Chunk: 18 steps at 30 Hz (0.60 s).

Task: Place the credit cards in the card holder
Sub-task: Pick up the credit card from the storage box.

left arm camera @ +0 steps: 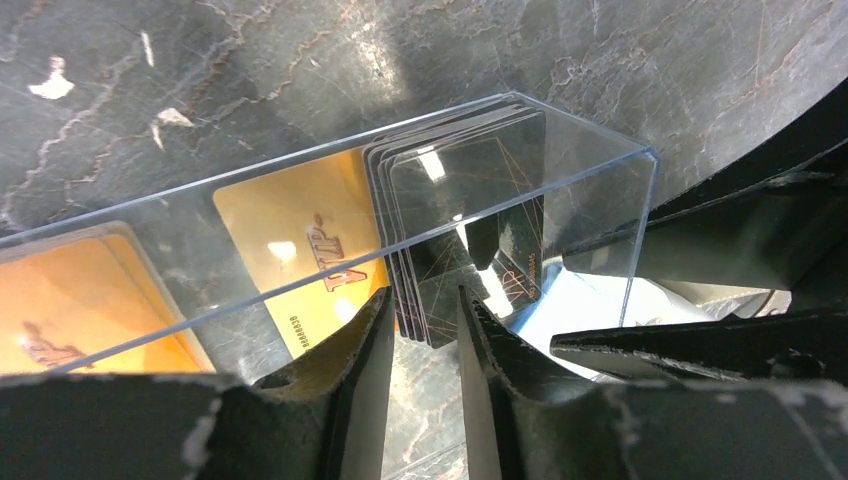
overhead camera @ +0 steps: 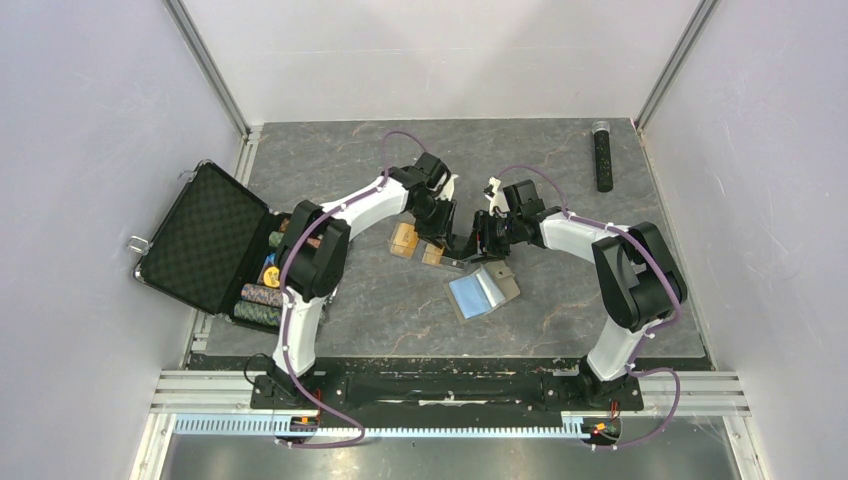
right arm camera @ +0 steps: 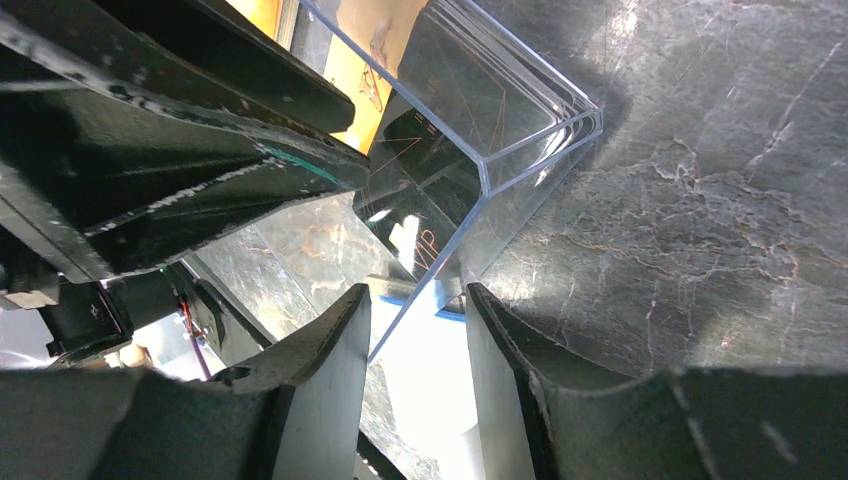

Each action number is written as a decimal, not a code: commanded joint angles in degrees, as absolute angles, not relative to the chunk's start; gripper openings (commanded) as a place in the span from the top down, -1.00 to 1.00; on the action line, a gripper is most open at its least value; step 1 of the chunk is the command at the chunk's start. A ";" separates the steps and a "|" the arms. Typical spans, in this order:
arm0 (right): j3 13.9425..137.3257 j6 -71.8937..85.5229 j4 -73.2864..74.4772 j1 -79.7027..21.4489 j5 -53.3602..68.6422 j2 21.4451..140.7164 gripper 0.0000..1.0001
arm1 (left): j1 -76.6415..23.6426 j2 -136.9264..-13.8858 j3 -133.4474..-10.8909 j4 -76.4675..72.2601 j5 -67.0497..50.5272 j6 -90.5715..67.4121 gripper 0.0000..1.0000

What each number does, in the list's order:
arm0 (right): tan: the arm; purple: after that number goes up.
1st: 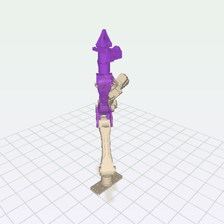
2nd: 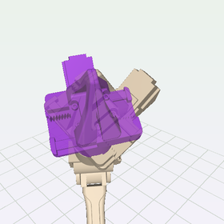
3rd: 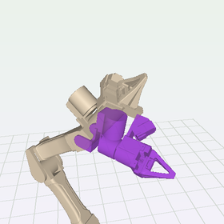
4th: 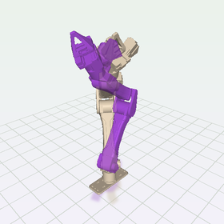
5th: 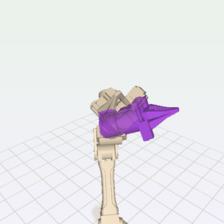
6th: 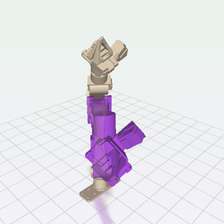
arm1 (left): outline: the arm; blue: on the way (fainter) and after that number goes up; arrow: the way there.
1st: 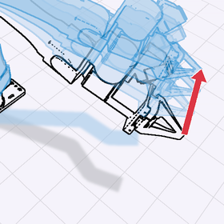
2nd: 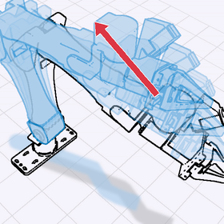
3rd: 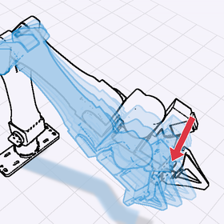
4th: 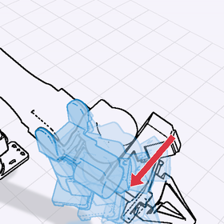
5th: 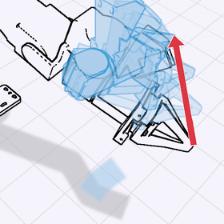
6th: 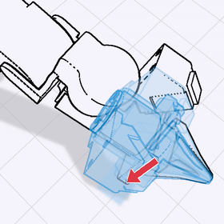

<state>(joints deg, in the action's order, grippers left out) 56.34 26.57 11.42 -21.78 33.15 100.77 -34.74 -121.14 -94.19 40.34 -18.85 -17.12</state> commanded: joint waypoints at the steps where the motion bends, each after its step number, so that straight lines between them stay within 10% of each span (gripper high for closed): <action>1: 55.76 25.58 10.81 -21.88 32.78 99.88 0.15 | -34.98 -122.83 -94.69 39.94 -21.82 -18.76 0.29; 12: 56.11 25.48 10.99 -21.88 32.78 100.09 0.15 | -35.90 -123.86 -96.25 41.63 -21.68 -17.43 0.95; 18: 56.13 25.44 10.98 -21.88 32.78 100.06 0.15 | -37.48 -123.62 -98.38 43.81 -19.29 -15.59 0.95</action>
<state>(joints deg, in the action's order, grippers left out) 56.34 26.33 11.57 -21.78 33.15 100.77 -35.57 -123.44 -95.74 41.82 -20.27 -17.28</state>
